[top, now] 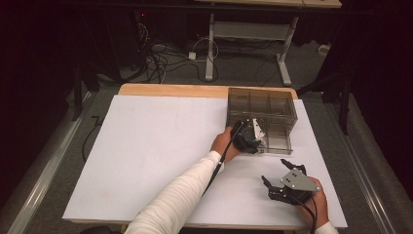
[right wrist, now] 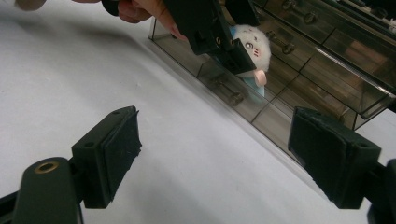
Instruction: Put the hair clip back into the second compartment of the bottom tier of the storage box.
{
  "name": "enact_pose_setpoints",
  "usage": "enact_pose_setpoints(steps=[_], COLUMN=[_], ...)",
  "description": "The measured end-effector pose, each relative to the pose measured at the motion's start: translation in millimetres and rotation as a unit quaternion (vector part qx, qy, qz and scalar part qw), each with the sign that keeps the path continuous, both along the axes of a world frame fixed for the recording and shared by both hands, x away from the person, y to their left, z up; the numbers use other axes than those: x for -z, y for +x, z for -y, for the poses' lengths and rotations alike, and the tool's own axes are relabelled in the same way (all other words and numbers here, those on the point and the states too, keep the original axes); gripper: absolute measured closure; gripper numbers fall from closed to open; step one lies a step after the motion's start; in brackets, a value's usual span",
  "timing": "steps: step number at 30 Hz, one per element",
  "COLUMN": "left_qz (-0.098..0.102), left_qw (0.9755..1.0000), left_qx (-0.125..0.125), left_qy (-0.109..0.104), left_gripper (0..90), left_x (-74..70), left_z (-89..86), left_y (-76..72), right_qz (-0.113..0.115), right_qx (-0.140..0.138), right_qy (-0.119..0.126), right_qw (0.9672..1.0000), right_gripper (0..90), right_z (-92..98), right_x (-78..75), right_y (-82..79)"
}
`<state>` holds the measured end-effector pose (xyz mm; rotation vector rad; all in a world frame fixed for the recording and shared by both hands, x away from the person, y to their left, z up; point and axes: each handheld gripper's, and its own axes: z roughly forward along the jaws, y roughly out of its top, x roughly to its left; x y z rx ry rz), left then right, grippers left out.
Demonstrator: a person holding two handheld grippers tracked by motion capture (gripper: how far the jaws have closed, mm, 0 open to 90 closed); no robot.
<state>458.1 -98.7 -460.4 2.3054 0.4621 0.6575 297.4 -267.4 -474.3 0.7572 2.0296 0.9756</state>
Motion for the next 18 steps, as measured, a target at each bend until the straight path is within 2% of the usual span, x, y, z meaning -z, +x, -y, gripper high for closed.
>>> enact_pose_setpoints(steps=[1, 9, 11, 12, 13, 14, 15, 18], left_qz=[-0.002, -0.006, -0.021, -0.021, -0.029, -0.036, -0.045, -0.046], left_qw=[1.0000, 0.9997, 0.9987, 0.9987, 0.9978, 0.9969, 0.9955, 0.9945], left_qx=[0.003, 0.009, 0.016, 0.016, 0.020, 0.024, 0.031, 0.020], left_qy=[-0.008, -0.023, -0.044, -0.044, -0.056, -0.066, -0.077, -0.092], left_gripper=[29.6, 26.2, 28.1, 30.1, 30.1, 40.0, 40.0, 54.8], left_x=[-1.4, -6.4, -10.6, -10.6, -13.2, -14.8, -16.7, -21.1], left_z=[-0.5, -1.8, -6.8, -6.8, -10.4, -13.0, -16.6, -27.4], left_y=[-0.6, -2.7, -2.2, -2.2, -1.7, -1.1, -0.2, 2.8], right_qz=[0.002, 0.004, 0.012, 0.012, 0.014, 0.017, 0.017, 0.014], right_qx=[-0.002, 0.005, 0.016, 0.016, 0.019, 0.023, 0.023, 0.021], right_qy=[0.000, -0.003, 0.003, 0.003, 0.008, 0.009, 0.009, 0.010], right_qw=[1.0000, 1.0000, 0.9998, 0.9998, 0.9997, 0.9996, 0.9996, 0.9996], right_gripper=[17.8, 18.0, 19.6, 19.6, 19.6, 20.4, 20.4, 20.6], right_z=[-0.2, 0.0, 1.2, 1.2, 2.1, 3.6, 3.6, 4.0], right_x=[-0.1, 0.0, -1.4, -1.4, -2.0, -2.4, -2.4, -2.1], right_y=[-0.5, -0.1, -0.1, -0.1, 0.0, 0.3, 0.3, 0.4])
